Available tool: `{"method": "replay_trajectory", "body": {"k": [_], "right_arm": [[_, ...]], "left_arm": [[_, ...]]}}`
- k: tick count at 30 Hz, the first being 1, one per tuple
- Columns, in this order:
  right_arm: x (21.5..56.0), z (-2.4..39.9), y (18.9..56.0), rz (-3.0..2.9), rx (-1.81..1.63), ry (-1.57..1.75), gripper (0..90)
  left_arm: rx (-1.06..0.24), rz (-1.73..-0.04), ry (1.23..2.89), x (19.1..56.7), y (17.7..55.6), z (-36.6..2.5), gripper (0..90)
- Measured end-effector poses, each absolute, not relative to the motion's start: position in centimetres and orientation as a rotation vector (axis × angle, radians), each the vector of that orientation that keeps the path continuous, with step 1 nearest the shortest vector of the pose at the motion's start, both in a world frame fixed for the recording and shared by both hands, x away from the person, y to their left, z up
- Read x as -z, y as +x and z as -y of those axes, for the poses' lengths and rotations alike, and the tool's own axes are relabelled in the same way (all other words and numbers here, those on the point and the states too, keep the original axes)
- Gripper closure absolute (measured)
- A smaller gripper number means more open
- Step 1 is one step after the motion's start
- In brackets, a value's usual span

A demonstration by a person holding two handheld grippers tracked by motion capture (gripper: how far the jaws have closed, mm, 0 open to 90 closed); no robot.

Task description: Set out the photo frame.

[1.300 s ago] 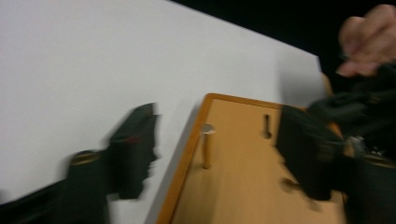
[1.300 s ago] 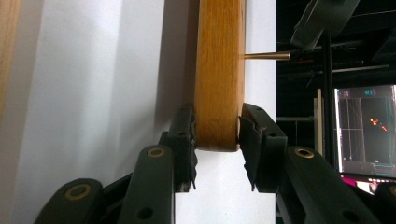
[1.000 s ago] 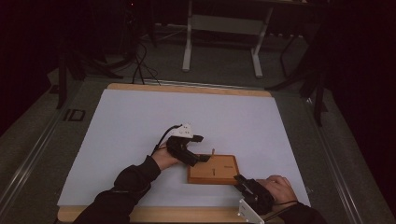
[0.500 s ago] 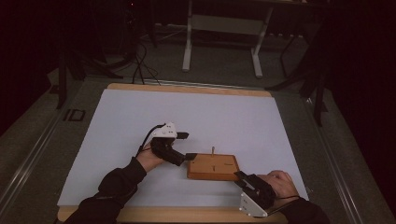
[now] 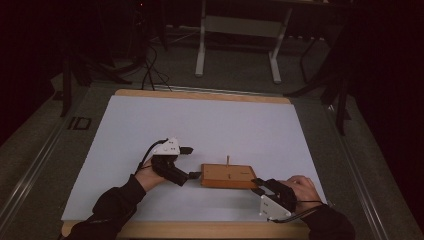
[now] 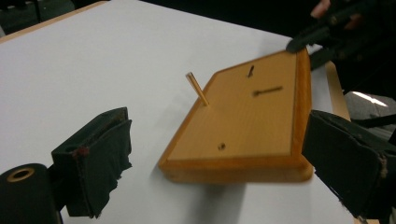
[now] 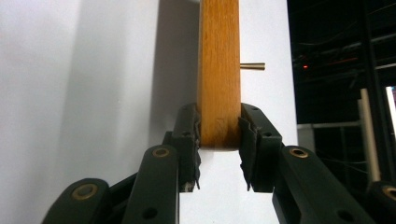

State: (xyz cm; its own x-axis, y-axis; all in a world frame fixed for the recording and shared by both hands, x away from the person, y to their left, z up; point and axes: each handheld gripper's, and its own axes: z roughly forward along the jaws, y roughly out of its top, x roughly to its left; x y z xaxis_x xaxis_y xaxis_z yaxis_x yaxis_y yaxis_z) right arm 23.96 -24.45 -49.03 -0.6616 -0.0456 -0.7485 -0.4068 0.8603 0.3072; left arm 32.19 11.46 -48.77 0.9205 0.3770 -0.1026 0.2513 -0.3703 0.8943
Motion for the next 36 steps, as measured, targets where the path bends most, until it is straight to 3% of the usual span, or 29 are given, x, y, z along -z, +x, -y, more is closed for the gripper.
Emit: {"method": "replay_trajectory", "body": {"k": [11,36], "right_arm": [[47.2,24.7,26.3,-2.325,-0.656,-0.283,69.7],[44.5,24.9,33.3,-2.503,-0.832,-0.039,65.5]], "left_arm": [[-0.152,-0.458,1.968,49.1,30.3,-12.7,8.5],[-0.169,-0.486,1.938,50.6,29.9,-13.1,8.5]]}}
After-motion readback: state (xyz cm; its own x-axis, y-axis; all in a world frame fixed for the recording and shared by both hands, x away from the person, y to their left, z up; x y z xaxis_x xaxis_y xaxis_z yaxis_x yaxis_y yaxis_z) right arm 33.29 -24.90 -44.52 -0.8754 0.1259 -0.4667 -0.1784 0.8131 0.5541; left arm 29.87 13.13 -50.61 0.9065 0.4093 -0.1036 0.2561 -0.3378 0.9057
